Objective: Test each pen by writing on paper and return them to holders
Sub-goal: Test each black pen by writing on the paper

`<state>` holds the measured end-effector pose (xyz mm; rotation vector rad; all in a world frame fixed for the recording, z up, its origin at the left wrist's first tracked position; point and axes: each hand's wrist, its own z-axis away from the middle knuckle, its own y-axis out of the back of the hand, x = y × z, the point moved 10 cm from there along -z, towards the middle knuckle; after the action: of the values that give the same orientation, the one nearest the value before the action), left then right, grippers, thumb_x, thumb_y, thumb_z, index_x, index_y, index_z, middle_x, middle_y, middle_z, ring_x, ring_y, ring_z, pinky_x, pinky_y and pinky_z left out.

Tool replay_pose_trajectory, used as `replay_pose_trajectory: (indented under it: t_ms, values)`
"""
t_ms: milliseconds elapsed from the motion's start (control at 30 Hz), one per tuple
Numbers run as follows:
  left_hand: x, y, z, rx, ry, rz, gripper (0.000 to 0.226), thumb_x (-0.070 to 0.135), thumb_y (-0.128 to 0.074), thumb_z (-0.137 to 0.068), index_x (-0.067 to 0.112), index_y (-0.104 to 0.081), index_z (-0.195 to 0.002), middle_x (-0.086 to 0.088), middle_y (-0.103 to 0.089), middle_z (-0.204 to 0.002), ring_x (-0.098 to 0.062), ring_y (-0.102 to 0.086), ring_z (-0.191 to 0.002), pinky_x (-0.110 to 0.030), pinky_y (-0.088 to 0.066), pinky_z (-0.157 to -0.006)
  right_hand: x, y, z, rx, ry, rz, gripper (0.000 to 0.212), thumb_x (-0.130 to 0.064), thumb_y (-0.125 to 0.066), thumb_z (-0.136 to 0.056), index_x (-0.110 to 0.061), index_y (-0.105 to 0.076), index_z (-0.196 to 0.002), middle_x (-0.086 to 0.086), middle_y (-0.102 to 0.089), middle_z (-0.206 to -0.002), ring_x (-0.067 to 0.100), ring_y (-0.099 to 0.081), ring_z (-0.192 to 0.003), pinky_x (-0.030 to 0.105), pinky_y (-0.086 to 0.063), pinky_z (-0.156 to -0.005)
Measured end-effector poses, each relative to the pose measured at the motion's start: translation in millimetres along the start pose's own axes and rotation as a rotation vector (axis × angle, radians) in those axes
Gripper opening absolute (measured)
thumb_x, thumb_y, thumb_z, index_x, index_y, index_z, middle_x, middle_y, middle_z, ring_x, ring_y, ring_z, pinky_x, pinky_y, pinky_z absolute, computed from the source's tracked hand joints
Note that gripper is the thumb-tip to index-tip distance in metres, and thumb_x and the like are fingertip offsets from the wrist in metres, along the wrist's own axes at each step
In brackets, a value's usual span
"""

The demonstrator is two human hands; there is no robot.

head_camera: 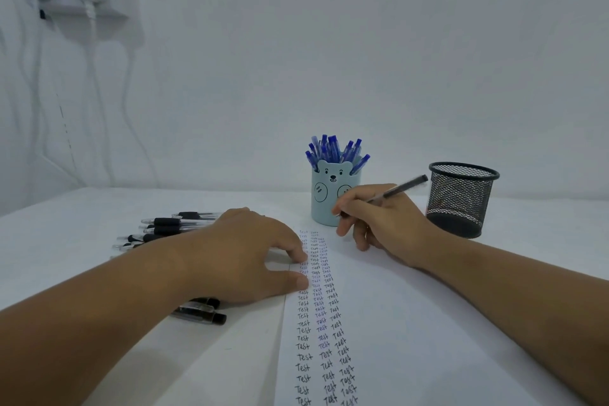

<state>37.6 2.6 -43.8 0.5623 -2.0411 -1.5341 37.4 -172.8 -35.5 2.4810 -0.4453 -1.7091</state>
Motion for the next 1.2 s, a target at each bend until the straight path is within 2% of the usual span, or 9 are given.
replay_pose_trajectory:
  t_ms: [167, 300, 433, 567, 767, 900, 967, 1033, 1200]
  values:
    - [0.4, 0.5, -0.2, 0.015, 0.001, -0.029, 0.039, 0.068, -0.059, -0.084, 0.046, -0.065, -0.115, 0.04, -0.052, -0.121, 0.016, -0.037, -0.129, -0.025, -0.002, -0.121, -45.3, 29.3, 14.6, 0.306, 0.369, 0.092, 0.037, -0.035, -0.048, -0.105, -0.007, -0.059, -0.082, 0.018, -0.062, -0.063, 0.027, -0.05, -0.045, 0.026, -0.038, -0.042]
    - [0.5, -1.7, 0.0, -0.019, 0.016, -0.012, 0.032, 0.067, -0.058, -0.087, 0.047, -0.061, -0.112, 0.036, -0.055, -0.124, 0.014, -0.037, -0.131, -0.033, 0.005, -0.125, -62.7, 51.5, 9.4, 0.533, 0.42, 0.277, 0.04, -0.041, -0.079, -0.084, -0.02, -0.045, -0.087, 0.012, -0.059, -0.08, 0.026, -0.057, -0.067, 0.031, -0.047, -0.061]
    - [3.1, -1.1, 0.9, -0.033, 0.034, -0.039, 0.034, 0.066, -0.057, -0.089, 0.045, -0.061, -0.115, 0.03, -0.056, -0.127, 0.011, -0.037, -0.131, -0.036, 0.007, -0.125, -27.4, 37.3, -20.9, 0.345, 0.086, 0.317, 0.074, -0.036, -0.094, -0.065, -0.018, -0.038, -0.109, 0.001, -0.055, -0.102, 0.018, -0.057, -0.085, 0.013, -0.048, -0.062]
    - [3.7, -1.7, 2.7, -0.041, 0.044, -0.051, 0.036, 0.066, -0.056, -0.089, 0.045, -0.06, -0.118, 0.031, -0.054, -0.129, 0.012, -0.035, -0.132, -0.038, 0.008, -0.125, -15.2, 30.6, -35.0, 0.327, -0.013, 0.306, 0.076, -0.03, -0.097, -0.061, -0.017, -0.035, -0.104, -0.006, -0.049, -0.095, 0.006, -0.048, -0.078, 0.024, -0.047, -0.067]
    - [4.6, -0.2, 3.5, -0.037, 0.04, -0.054, 0.037, 0.067, -0.056, -0.089, 0.047, -0.058, -0.119, 0.031, -0.055, -0.127, 0.011, -0.035, -0.132, -0.04, 0.007, -0.126, -6.7, 26.3, -43.7, 0.267, -0.039, 0.278, 0.072, -0.034, -0.094, -0.066, -0.016, -0.036, -0.104, -0.005, -0.05, -0.095, 0.008, -0.05, -0.081, 0.022, -0.047, -0.068]
    - [4.5, 0.0, 4.5, -0.038, 0.038, -0.055, 0.036, 0.067, -0.056, -0.089, 0.048, -0.057, -0.119, 0.029, -0.055, -0.127, 0.01, -0.036, -0.132, -0.04, 0.007, -0.125, -38.9, 56.7, -22.6, 0.573, 0.248, 0.235, 0.039, -0.03, -0.073, -0.092, -0.018, -0.038, -0.104, -0.005, -0.062, -0.095, 0.022, -0.064, -0.085, 0.025, -0.045, -0.068]
    - [4.1, 0.7, 4.9, -0.034, 0.036, -0.065, 0.037, 0.069, -0.055, -0.089, 0.048, -0.056, -0.12, 0.029, -0.054, -0.128, 0.009, -0.036, -0.132, -0.04, 0.007, -0.125, -54.3, 66.7, -4.9, 0.649, 0.38, 0.04, 0.01, -0.024, -0.05, -0.105, -0.02, -0.043, -0.1, -0.013, -0.066, -0.079, 0.024, -0.064, -0.072, 0.03, -0.045, -0.062]
    - [3.3, 0.5, 4.6, -0.037, 0.038, -0.066, 0.039, 0.07, -0.054, -0.088, 0.049, -0.055, -0.12, 0.03, -0.054, -0.127, 0.009, -0.037, -0.132, -0.04, 0.006, -0.125, -48.9, 58.6, 0.8, 0.575, 0.297, -0.136, 0.034, -0.045, -0.037, -0.107, -0.021, -0.055, -0.094, -0.004, -0.063, -0.059, 0.02, -0.051, -0.048, 0.025, -0.039, -0.046]
    - [2.9, 0.0, 3.7, -0.044, 0.047, -0.068, 0.039, 0.07, -0.054, -0.088, 0.049, -0.055, -0.12, 0.032, -0.056, -0.122, 0.009, -0.04, -0.128, -0.041, 0.005, -0.126, -13.5, 17.4, -7.1, 0.308, -0.007, -0.148, 0.043, -0.039, -0.055, -0.102, -0.006, -0.074, -0.083, 0.013, -0.053, -0.048, 0.017, -0.039, -0.037, 0.02, -0.03, -0.041]
